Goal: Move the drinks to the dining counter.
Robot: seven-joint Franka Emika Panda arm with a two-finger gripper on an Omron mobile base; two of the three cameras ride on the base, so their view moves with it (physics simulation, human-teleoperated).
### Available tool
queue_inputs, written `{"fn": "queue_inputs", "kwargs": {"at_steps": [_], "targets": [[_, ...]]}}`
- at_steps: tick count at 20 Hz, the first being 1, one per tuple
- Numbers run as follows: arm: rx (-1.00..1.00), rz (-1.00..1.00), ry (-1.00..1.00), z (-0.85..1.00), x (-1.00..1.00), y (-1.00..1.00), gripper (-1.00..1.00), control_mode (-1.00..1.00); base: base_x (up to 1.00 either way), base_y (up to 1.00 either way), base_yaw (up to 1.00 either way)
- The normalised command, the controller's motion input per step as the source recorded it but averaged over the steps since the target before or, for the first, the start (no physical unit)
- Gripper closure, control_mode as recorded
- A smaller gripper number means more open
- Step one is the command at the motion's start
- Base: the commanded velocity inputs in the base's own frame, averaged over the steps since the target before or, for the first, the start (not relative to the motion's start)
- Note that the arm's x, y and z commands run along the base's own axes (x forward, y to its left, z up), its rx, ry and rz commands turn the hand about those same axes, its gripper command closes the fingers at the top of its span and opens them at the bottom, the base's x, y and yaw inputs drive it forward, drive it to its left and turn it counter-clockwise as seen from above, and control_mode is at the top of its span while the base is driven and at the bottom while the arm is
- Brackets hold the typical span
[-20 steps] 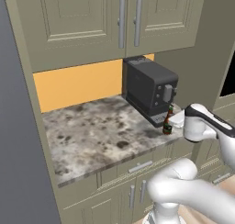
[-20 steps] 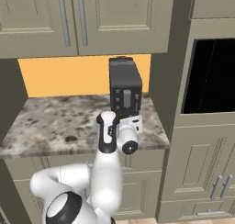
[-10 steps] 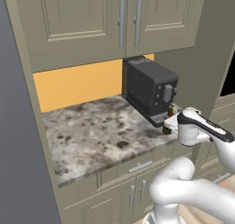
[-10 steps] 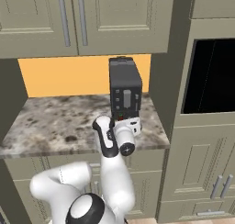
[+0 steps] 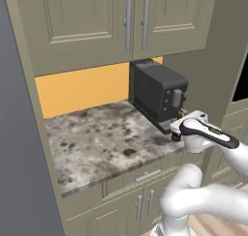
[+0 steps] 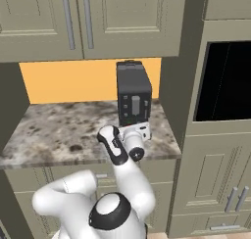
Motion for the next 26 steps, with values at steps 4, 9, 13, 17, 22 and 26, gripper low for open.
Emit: {"fn": "queue_inputs", "kwargs": {"at_steps": [4, 9, 13, 17, 22, 26], "targets": [[0.0, 0.0, 0.01, -0.04, 0.1, 0.01, 1.0, -1.0, 0.0, 0.0, 0.0], [0.0, 0.0, 0.0, 0.0, -0.01, 0.0, 1.0, -1.0, 0.0, 0.0, 0.0], [0.0, 0.02, -0.04, 0.34, -0.33, 0.0, 1.0, -1.0, 0.0, 0.0, 0.0], [0.0, 0.07, -0.11, 0.84, -0.61, 0.0, 1.0, -1.0, 0.0, 0.0, 0.0], [0.0, 0.03, -0.11, 0.91, -0.81, -0.03, 1.0, -1.0, 0.0, 0.0, 0.0], [0.0, 0.0, 0.0, 0.64, -0.87, -0.4, 1.0, -1.0, 0.0, 0.0, 0.0]]}}
